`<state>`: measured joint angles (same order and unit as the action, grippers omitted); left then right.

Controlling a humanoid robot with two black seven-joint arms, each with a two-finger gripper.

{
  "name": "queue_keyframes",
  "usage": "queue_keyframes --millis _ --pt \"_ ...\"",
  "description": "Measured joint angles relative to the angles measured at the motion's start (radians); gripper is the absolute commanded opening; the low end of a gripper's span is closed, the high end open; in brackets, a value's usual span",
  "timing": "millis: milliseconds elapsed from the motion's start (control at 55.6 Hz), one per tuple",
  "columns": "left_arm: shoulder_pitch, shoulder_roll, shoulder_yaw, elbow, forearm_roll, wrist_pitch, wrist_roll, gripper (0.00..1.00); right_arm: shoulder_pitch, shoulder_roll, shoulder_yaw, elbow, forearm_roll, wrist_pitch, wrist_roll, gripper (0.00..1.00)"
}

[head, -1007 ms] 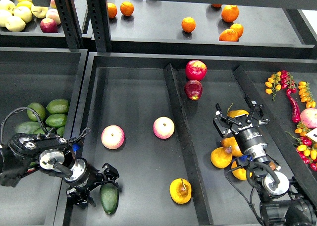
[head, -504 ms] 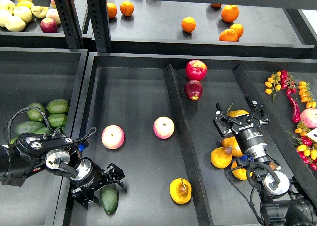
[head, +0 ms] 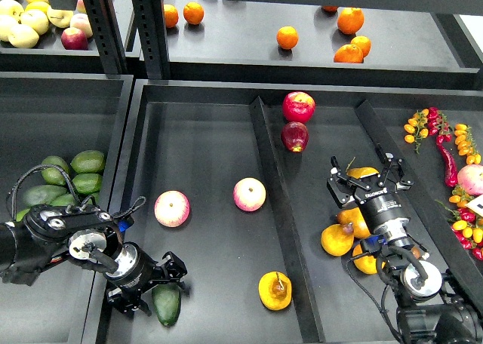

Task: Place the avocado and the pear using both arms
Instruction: 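Lower the left gripper onto the avocado and close it, then lift the avocado and carry it into the bin of green avocados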

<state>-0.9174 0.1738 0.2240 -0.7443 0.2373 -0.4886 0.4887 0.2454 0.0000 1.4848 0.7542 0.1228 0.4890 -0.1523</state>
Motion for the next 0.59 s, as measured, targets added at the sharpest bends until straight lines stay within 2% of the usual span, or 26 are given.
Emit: queue_keyframes --millis 216,594 --pt "0.003 -0.002 -0.02 0.022 0.027 0.0 0.0 0.49 0.0 0.0 0.002 0.0 0.0 0.0 0.001 1.0" --pt "-0.034 0.004 -0.069 0.043 0.052 0.0 0.0 0.46 0.0 0.0 0.002 -0.005 -0.001 0.0 -0.001 1.0"
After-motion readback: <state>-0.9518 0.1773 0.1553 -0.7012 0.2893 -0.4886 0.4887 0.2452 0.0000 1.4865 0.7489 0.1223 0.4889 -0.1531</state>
